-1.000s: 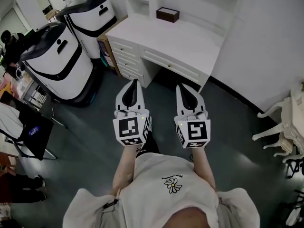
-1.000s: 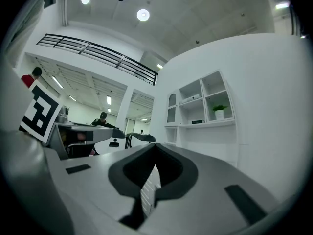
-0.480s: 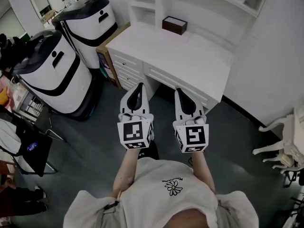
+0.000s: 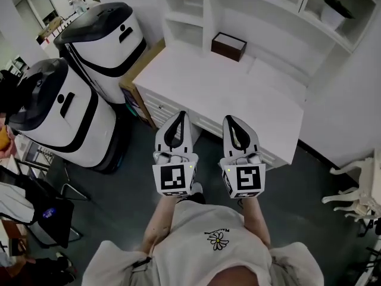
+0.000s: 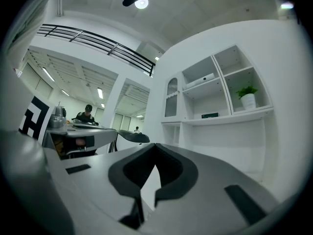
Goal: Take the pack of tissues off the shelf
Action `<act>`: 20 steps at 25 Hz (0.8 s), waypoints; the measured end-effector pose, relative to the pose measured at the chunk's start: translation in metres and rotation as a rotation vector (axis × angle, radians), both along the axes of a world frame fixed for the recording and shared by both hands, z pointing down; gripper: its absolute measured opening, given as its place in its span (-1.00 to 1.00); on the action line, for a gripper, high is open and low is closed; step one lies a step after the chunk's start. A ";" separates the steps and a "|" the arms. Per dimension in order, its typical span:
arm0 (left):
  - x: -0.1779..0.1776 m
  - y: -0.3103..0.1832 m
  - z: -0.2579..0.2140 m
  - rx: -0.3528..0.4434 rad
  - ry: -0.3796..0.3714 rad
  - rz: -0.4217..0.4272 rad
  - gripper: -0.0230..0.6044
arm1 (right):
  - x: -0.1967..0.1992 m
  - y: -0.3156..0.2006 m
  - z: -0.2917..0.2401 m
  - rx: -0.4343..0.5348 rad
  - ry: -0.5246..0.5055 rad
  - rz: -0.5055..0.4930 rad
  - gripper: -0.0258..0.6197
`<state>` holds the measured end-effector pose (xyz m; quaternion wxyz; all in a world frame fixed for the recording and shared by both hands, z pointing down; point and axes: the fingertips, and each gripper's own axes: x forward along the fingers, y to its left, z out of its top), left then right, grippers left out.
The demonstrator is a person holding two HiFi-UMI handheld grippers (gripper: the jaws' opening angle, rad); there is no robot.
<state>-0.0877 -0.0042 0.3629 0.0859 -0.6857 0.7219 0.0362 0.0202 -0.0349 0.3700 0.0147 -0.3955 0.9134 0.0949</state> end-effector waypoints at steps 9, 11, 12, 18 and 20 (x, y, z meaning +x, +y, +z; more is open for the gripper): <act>-0.053 -0.069 0.022 -0.072 0.031 -0.003 -0.93 | -0.048 -0.062 0.009 -0.040 0.023 0.027 -0.91; -0.056 -0.075 0.023 -0.076 0.038 -0.006 -0.93 | -0.051 -0.071 0.012 -0.045 0.023 0.028 -0.91; -0.056 -0.077 0.024 -0.078 0.041 -0.007 -0.93 | -0.053 -0.075 0.014 -0.051 0.026 0.026 -0.91; -0.061 -0.082 0.036 -0.093 0.057 -0.034 -0.93 | -0.060 -0.089 0.023 -0.103 -0.008 0.000 -0.91; -0.063 -0.084 0.037 -0.090 0.067 -0.050 -0.93 | -0.060 -0.094 0.024 -0.116 -0.026 -0.004 -0.91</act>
